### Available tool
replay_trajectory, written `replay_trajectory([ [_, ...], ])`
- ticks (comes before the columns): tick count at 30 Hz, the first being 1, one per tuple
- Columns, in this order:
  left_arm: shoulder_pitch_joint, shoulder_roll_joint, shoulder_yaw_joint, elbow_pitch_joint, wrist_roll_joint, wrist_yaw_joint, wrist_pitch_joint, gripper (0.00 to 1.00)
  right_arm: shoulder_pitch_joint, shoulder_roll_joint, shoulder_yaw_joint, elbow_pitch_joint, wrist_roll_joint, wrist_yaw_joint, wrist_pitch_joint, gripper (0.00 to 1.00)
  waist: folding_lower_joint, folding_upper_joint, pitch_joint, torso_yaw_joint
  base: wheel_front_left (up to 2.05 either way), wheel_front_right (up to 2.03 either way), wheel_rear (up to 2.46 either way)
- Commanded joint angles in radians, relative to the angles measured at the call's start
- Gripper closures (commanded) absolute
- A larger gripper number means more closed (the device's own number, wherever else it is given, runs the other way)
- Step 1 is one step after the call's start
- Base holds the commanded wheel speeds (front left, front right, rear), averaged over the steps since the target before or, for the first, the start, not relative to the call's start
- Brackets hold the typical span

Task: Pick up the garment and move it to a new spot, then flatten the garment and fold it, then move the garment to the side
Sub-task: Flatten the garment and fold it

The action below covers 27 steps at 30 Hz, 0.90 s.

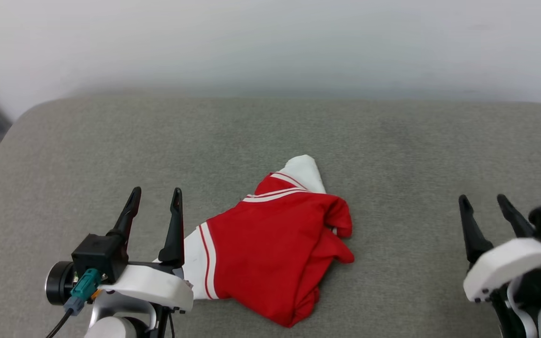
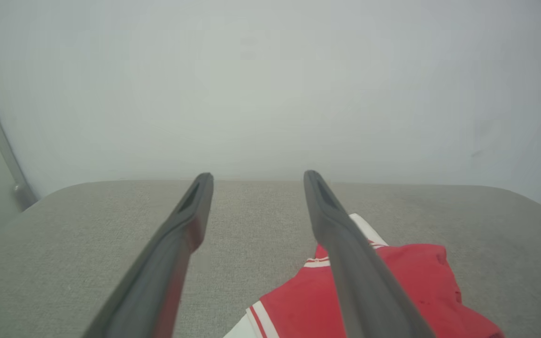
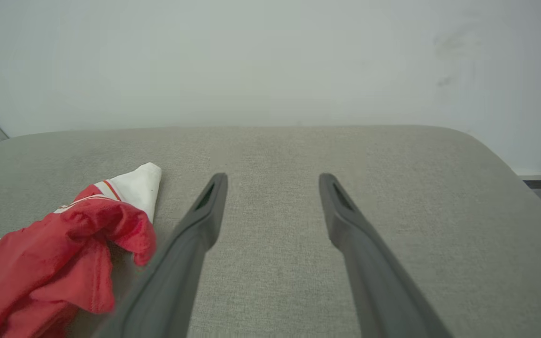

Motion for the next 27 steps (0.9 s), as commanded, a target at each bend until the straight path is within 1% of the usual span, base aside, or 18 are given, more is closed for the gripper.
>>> replay_trajectory([
  [1,-0.016,-0.006,-0.005,0.001,0.005,-0.005,-0.004,0.00,-0.050,0.001,0.003,0.019,0.012,0.000,0.029,0.00,0.0000,-0.0001,0.029,0.035,0.00,0.00,0.00],
  [2,-0.024,-0.011,-0.005,0.000,0.005,-0.008,-0.012,0.00,-0.072,-0.002,0.012,0.042,0.014,0.000,0.066,0.00,0.0000,-0.0001,0.039,0.046,0.00,0.00,0.00],
  [6,-0.059,-0.028,-0.015,0.019,0.007,-0.022,-0.042,0.00,-0.179,-0.057,0.070,0.134,0.048,0.000,0.207,0.00,0.0000,-0.0001,0.086,0.098,0.00,0.00,0.00],
  [7,-0.059,-0.028,-0.015,0.019,0.007,-0.022,-0.042,0.00,-0.179,-0.057,0.070,0.134,0.048,0.000,0.207,0.00,0.0000,-0.0001,0.086,0.098,0.00,0.00,0.00],
  [8,-0.081,-0.042,-0.021,0.030,0.007,-0.034,-0.057,0.00,-0.230,-0.075,0.112,0.178,0.070,0.000,0.274,0.00,0.0000,-0.0001,0.110,0.124,0.00,0.00,0.00],
  [9,-0.091,-0.048,-0.024,0.038,0.008,-0.037,-0.062,0.00,-0.248,-0.086,0.137,0.202,0.082,0.000,0.310,0.00,0.0000,-0.0001,0.121,0.137,0.00,0.00,0.00],
  [10,-0.091,-0.048,-0.024,0.038,0.008,-0.037,-0.062,0.00,-0.248,-0.086,0.137,0.202,0.082,0.000,0.310,0.00,0.0000,-0.0001,0.121,0.137,0.00,0.00,0.00],
  [15,-0.134,-0.076,-0.042,0.077,0.009,-0.066,-0.085,0.00,-0.327,-0.135,0.263,0.299,0.150,0.000,0.450,0.00,0.0000,-0.0001,0.164,0.188,0.00,0.00,0.00],
  [19,-0.149,-0.088,-0.048,0.107,0.004,-0.078,-0.096,0.00,-0.375,-0.157,0.346,0.373,0.191,0.000,0.491,0.00,0.0000,-0.0001,0.183,0.205,0.00,0.00,0.00],
  [27,-0.164,-0.104,-0.046,0.145,-0.002,-0.088,-0.107,0.00,-0.428,-0.176,0.462,0.576,0.255,0.000,0.468,0.00,0.0000,-0.0001,0.191,0.212,0.00,0.00,0.00],
])
